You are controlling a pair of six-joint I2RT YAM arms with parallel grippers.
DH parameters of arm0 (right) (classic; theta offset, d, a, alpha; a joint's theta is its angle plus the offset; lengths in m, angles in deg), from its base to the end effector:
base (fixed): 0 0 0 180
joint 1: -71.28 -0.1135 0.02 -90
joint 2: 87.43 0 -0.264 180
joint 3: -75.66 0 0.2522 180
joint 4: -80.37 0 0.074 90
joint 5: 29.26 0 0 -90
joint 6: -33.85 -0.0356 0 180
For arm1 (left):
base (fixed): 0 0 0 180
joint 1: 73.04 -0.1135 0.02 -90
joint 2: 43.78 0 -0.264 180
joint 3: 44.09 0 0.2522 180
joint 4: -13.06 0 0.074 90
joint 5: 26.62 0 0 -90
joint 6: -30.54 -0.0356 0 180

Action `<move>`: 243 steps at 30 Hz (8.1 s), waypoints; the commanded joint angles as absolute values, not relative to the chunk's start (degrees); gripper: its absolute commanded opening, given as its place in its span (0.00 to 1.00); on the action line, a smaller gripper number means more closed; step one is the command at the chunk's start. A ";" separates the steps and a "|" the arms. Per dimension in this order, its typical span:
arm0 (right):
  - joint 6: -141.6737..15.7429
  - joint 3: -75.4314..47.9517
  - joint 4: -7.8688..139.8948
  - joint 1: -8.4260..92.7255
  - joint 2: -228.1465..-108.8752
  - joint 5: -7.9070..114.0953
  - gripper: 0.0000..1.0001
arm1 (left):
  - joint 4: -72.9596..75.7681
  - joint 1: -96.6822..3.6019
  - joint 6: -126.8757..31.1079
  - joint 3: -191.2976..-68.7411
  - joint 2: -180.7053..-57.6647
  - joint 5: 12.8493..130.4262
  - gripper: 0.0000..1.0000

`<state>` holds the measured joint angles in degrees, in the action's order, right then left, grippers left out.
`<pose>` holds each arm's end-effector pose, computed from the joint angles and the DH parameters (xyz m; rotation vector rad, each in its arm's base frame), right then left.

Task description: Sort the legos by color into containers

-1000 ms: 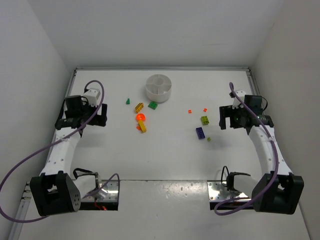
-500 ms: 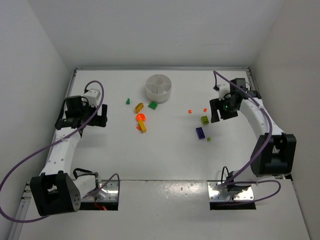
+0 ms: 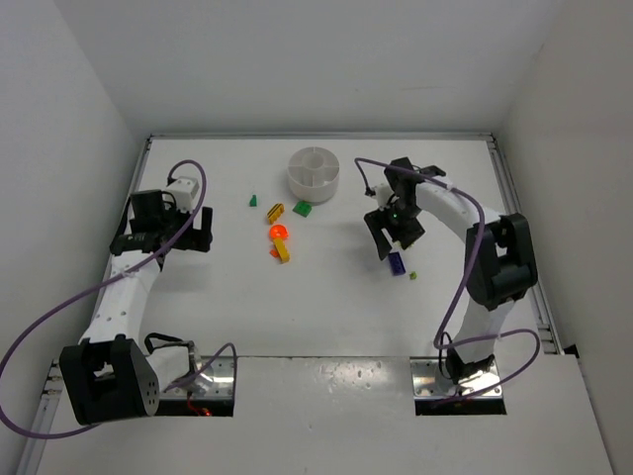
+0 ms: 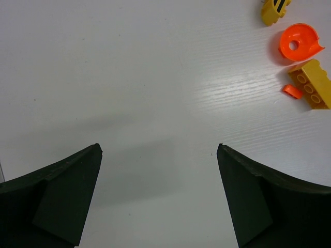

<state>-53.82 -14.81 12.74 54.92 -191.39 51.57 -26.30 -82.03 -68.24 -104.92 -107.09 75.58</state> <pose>0.3302 0.1028 0.2030 -0.5049 2.9531 0.2669 0.2327 0.0292 0.2659 0.1047 2.2800 -0.0834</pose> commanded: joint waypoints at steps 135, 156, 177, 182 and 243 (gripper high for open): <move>-69.60 -51.66 71.27 44.73 -218.83 56.42 0.15 | -17.75 -82.53 -70.89 -97.14 -103.46 81.13 1.00; -60.74 -44.84 66.26 44.73 -204.43 61.59 0.57 | -20.64 -82.53 -71.67 -103.46 -105.48 87.62 1.00; -51.40 -2.71 36.29 55.01 -179.26 69.61 0.60 | -21.71 -82.53 -71.94 -102.41 -107.50 86.05 1.00; -52.02 -3.85 35.76 56.60 -184.63 68.12 0.66 | -21.71 -82.53 -71.94 -102.41 -108.11 86.05 1.00; -45.60 -69.59 5.96 55.02 -216.45 43.24 0.04 | -20.65 -82.53 -70.89 -101.36 -110.84 85.00 1.00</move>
<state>-48.62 -66.74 10.58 56.38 -216.27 42.12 -22.00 -82.03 -71.21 -101.49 -110.54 84.37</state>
